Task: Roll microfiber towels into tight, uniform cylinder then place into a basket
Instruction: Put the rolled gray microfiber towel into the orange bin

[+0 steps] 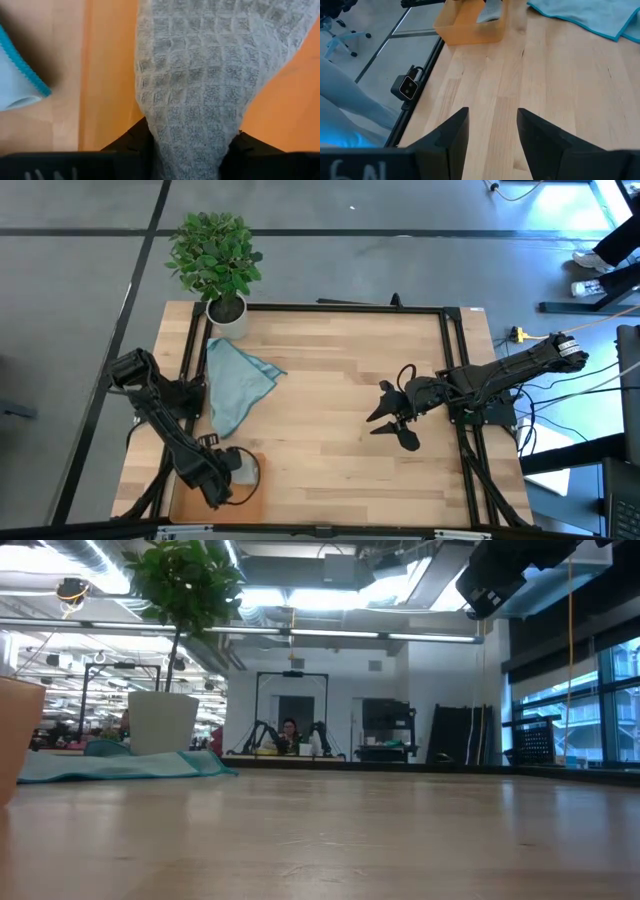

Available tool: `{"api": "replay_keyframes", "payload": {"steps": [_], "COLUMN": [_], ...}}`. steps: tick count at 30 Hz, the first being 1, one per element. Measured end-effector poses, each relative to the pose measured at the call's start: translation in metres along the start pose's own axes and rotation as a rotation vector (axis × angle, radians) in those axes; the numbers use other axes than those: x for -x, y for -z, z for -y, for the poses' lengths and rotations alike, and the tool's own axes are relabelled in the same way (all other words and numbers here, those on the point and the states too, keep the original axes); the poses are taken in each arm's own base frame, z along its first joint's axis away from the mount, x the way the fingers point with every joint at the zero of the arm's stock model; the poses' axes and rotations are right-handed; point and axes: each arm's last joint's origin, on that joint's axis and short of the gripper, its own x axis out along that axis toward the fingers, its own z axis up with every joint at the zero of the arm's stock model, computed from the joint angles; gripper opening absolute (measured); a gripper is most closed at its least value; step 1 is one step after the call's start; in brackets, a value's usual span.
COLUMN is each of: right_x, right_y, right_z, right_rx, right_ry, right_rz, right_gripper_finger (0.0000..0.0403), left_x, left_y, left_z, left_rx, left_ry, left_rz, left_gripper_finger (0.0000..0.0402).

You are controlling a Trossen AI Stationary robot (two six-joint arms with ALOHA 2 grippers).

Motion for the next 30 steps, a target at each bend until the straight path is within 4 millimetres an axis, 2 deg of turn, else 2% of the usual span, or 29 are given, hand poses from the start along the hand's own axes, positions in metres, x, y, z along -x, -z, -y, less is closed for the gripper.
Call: {"api": "replay_keyframes", "payload": {"steps": [11,30], "right_x": [0.0000,-0.0093], "right_y": [0.0001,0.0005], "right_z": [-0.0001,0.0019], "right_rx": [0.002,0.049], "right_ry": [0.000,0.029], "right_rz": [0.000,0.001], "right_gripper_finger": [0.0168,0.0168], "left_x": [0.0000,0.0000], "left_y": [-0.0004,-0.0019], "left_z": [0.0003,0.0000], "left_rx": [-0.116,-0.119], "left_ry": [0.005,-0.011], "left_rz": [-0.002,0.046], "left_gripper_finger": [0.0134,0.0134]}}
